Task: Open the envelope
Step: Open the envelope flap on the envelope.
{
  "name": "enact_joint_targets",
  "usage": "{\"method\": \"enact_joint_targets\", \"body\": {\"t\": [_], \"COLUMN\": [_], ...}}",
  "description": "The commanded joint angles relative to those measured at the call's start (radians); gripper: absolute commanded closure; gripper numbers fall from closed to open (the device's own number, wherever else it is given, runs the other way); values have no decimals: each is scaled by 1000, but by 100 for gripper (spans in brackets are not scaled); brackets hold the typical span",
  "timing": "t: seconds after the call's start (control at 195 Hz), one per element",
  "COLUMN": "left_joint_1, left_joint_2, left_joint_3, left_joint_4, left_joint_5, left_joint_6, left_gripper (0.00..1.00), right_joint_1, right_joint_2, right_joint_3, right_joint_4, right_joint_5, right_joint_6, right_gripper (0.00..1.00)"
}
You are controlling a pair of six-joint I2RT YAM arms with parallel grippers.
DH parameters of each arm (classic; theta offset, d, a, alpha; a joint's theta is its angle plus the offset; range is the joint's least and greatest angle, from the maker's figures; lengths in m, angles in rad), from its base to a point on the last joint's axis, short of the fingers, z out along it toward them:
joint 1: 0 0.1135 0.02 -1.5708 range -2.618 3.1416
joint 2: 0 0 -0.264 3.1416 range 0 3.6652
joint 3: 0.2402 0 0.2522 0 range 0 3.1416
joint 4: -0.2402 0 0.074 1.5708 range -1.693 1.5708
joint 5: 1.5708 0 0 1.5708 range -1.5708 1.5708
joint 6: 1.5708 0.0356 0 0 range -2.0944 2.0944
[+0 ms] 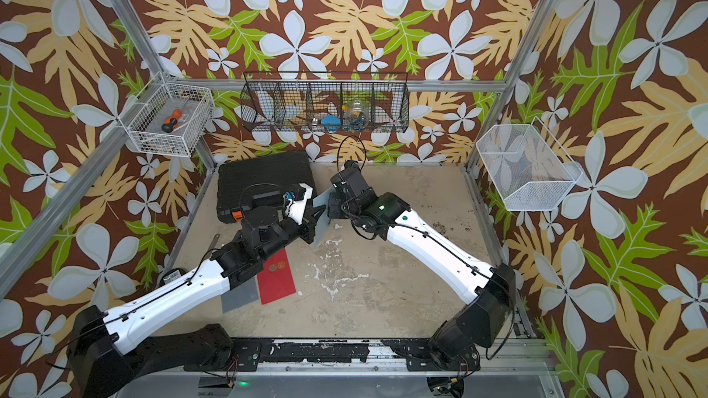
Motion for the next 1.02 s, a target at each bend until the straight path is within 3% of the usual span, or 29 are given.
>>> {"method": "enact_joint_targets", "body": {"t": [0.0,0.051,0.317,0.685,0.9,1.018], "left_joint_1": [-1,-1,-1,0,2,39], "left_joint_2": [-6,-11,-24,-52,-62,-68], "left_joint_3": [-1,-8,5,5,1,-10], "left_joint_4": [15,23,-5,-4,-16,-24], "left_joint_5": [38,42,18,91,87,173], "left_joint_6": [-2,-13,-71,-88,-78,-79], "left_gripper": [100,100,100,100,100,100], "right_joint_1": [1,0,2,-25,-74,-140], "right_joint_2": [-26,-44,-162,-271,-301,-334], "right_joint_3": [-32,-59,-226,-379,-387,-440], "right_joint_4": [57,91,248,324,297,330], "right_joint_5": [11,4,-33,-101,-182,-301], "right_joint_6": [-10,-17,-141,-329,-418,-414], "right_gripper": [89,83,77,66,68,71]}}
